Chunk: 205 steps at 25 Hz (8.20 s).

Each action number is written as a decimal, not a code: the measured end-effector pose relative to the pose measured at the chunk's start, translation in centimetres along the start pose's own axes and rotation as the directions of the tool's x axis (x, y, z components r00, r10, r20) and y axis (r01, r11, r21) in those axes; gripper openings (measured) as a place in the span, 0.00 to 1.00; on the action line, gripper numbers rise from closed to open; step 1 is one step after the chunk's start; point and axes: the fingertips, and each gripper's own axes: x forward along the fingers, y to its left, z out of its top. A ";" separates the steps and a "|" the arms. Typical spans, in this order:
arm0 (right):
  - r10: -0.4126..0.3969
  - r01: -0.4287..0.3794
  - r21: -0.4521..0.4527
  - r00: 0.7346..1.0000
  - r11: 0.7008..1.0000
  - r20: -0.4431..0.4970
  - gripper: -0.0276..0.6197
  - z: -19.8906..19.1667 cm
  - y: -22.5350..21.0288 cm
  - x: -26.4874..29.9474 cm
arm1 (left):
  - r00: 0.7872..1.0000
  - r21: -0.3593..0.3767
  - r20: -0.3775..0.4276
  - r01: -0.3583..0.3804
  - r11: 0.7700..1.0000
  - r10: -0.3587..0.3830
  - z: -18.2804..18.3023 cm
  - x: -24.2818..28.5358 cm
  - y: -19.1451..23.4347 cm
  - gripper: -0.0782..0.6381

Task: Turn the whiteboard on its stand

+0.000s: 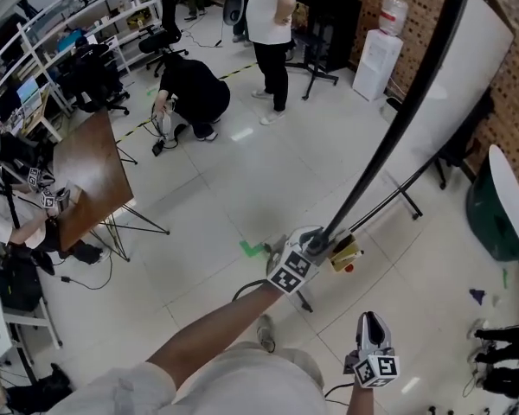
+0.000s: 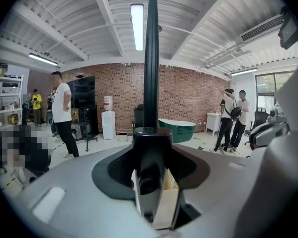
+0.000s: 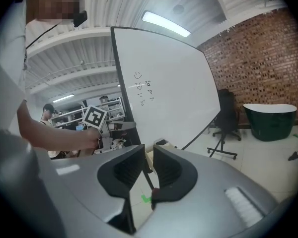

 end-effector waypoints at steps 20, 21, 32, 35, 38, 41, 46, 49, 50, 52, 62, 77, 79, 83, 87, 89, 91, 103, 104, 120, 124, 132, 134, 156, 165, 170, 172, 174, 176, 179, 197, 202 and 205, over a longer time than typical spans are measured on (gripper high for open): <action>-0.046 0.013 0.229 0.989 0.973 0.140 0.13 1.8 -6.0 -11.2 | 0.998 -0.033 -0.055 0.022 0.999 -0.024 -1.2 -1.6 -4.0 0.40; -0.040 0.005 0.233 0.988 0.972 0.147 0.13 1.7 -6.0 -11.7 | 0.998 -0.035 -0.053 0.019 0.999 -0.021 -1.3 -1.9 -4.4 0.40; -0.042 0.008 0.223 0.988 0.975 0.149 0.13 0.0 -5.6 -15.1 | 0.998 -0.034 -0.057 0.008 0.999 -0.010 -1.9 -4.2 -7.5 0.40; -0.075 0.039 0.220 0.985 0.975 0.155 0.13 0.1 -5.6 -16.2 | 0.999 -0.041 -0.044 0.001 0.999 -0.003 -2.4 -4.9 -8.0 0.40; -0.115 0.079 0.222 0.981 0.972 0.156 0.13 -0.2 -5.3 -17.2 | 0.999 -0.035 -0.034 0.016 0.999 -0.017 -2.7 -5.7 -8.6 0.40; -0.149 0.112 0.226 0.977 0.968 0.154 0.13 -0.5 -3.9 -18.0 | 0.999 -0.030 -0.032 0.034 0.999 -0.035 -3.1 -7.0 -9.3 0.40; -0.146 0.106 0.248 0.978 0.963 0.149 0.13 -1.3 0.4 -18.3 | 0.996 -0.025 -0.042 0.073 0.997 -0.074 -4.1 -9.1 -10.6 0.40; -0.141 0.108 0.229 0.981 0.968 0.132 0.13 -2.5 3.6 -18.0 | 0.996 -0.019 -0.036 0.084 0.996 -0.085 -4.1 -10.2 -11.0 0.40; -0.141 0.112 0.221 0.982 0.969 0.125 0.13 -3.1 4.6 -18.0 | 0.996 -0.019 -0.029 0.083 0.996 -0.083 -4.1 -10.6 -11.2 0.40; -0.146 0.121 0.207 0.983 0.971 0.113 0.13 -4.4 6.7 -17.9 | 0.997 -0.019 -0.022 0.080 0.997 -0.081 -4.3 -11.3 -11.3 0.40; -0.259 0.233 0.222 0.961 0.947 0.099 0.13 -9.1 12.2 -21.9 | 0.997 -0.008 -0.026 0.077 0.997 -0.077 -5.7 -15.8 -11.9 0.40; -0.285 0.254 0.244 0.954 0.936 0.097 0.13 -11.2 13.1 -27.1 | 0.999 -0.025 -0.028 0.032 0.999 -0.033 -7.9 -22.1 -13.0 0.40; -0.287 0.257 0.254 0.954 0.932 0.090 0.13 -12.1 12.7 -28.7 | 0.999 -0.027 -0.037 0.029 0.999 -0.030 -8.2 -22.6 -13.6 0.40; -0.298 0.269 0.275 0.952 0.923 0.071 0.13 -14.1 11.5 -31.8 | 0.998 -0.027 -0.054 0.013 1.000 -0.014 -8.7 -23.8 -14.8 0.40; -0.299 0.271 0.278 0.952 0.922 0.062 0.12 -14.4 10.3 -35.2 | 0.997 -0.030 -0.070 -0.013 0.999 0.011 -9.2 -25.3 -17.1 0.40; -0.296 0.268 0.269 0.952 0.925 0.071 0.12 -14.1 9.8 -36.7 | 0.997 -0.030 -0.081 -0.019 0.999 0.017 -9.7 -26.2 -18.6 0.40; -0.294 0.264 0.264 0.952 0.928 0.083 0.12 -13.9 9.3 -38.0 | 0.996 -0.033 -0.086 -0.025 0.999 0.023 -10.1 -27.1 -20.1 0.40; -0.297 0.262 0.275 0.950 0.925 0.094 0.12 -17.4 9.5 -47.6 | 0.994 -0.073 -0.073 -0.091 0.993 0.086 -11.6 -31.0 -24.5 0.40; -0.304 0.269 0.280 0.948 0.922 0.091 0.12 -17.9 9.5 -48.8 | 0.993 -0.077 -0.069 -0.097 0.992 0.091 -11.7 -31.3 -24.8 0.40; -0.352 0.310 0.307 0.931 0.900 0.093 0.12 -20.5 10.3 -56.8 | 0.991 -0.090 -0.057 -0.123 0.988 0.118 -12.6 -34.1 -26.7 0.40; -0.350 0.312 0.294 0.933 0.903 0.085 0.12 -20.3 10.9 -56.3 | 0.994 -0.087 -0.051 -0.104 0.991 0.100 -12.6 -34.4 -27.0 0.40; -0.348 0.316 0.276 0.934 0.908 0.077 0.12 -19.6 15.1 -53.6 | 0.997 -0.079 -0.045 -0.067 0.995 0.064 -13.6 -37.6 -26.0 0.40; -0.349 0.318 0.278 0.935 0.907 0.070 0.12 -19.7 16.5 -52.8 | 0.997 -0.080 -0.045 -0.060 0.995 0.056 -13.9 -38.5 -25.1 0.40; -0.315 0.305 0.160 0.948 0.939 0.045 0.12 -22.9 28.3 -48.1 | 1.000 -0.056 0.000 -0.029 0.998 0.029 -16.7 -47.9 -17.8 0.40; -0.260 0.259 0.087 0.966 0.962 0.005 0.12 -23.4 25.0 -49.6 | 0.998 -0.085 -0.007 -0.070 0.994 0.070 -19.1 -52.4 -17.5 0.40; -0.239 0.239 0.078 0.971 0.968 -0.009 0.12 -23.5 22.4 -50.2 | 0.991 -0.122 -0.020 -0.132 0.984 0.130 -19.8 -54.6 -17.0 0.40; -0.242 0.242 0.078 0.970 0.967 -0.012 0.12 -23.7 21.3 -50.3 | 0.988 -0.135 -0.030 -0.155 0.979 0.153 -20.0 -55.2 -17.0 0.40; -0.253 0.252 0.097 0.968 0.963 -0.007 0.12 -23.7 20.2 -50.0 | 0.985 -0.143 -0.038 -0.172 0.975 0.169 -20.2 -55.9 -17.2 0.40; -0.242 0.240 0.102 0.970 0.965 0.011 0.12 -22.5 19.6 -48.9 | 0.983 -0.148 -0.046 -0.184 0.972 0.179 -20.5 -56.5 -17.5 0.40; -0.191 0.188 0.058 0.981 0.980 0.043 0.12 -19.7 20.2 -45.6 | 0.980 -0.148 -0.054 -0.195 0.970 0.189 -20.9 -57.2 -17.8 0.39; -0.009 0.015 0.042 0.991 0.999 -0.132 0.12 -23.2 21.7 -40.1 | 0.938 -0.169 -0.102 -0.345 0.923 0.332 -22.1 -63.2 -21.3 0.38; 0.016 -0.013 0.016 0.986 1.000 -0.166 0.17 -23.9 23.9 -37.8 | 0.938 -0.200 -0.096 -0.347 0.916 0.334 -22.7 -66.1 -22.4 0.39; 0.035 -0.030 0.036 0.992 0.999 -0.125 0.19 -23.1 27.1 -38.4 | 0.939 -0.220 -0.100 -0.343 0.913 0.329 -23.7 -68.5 -25.1 0.39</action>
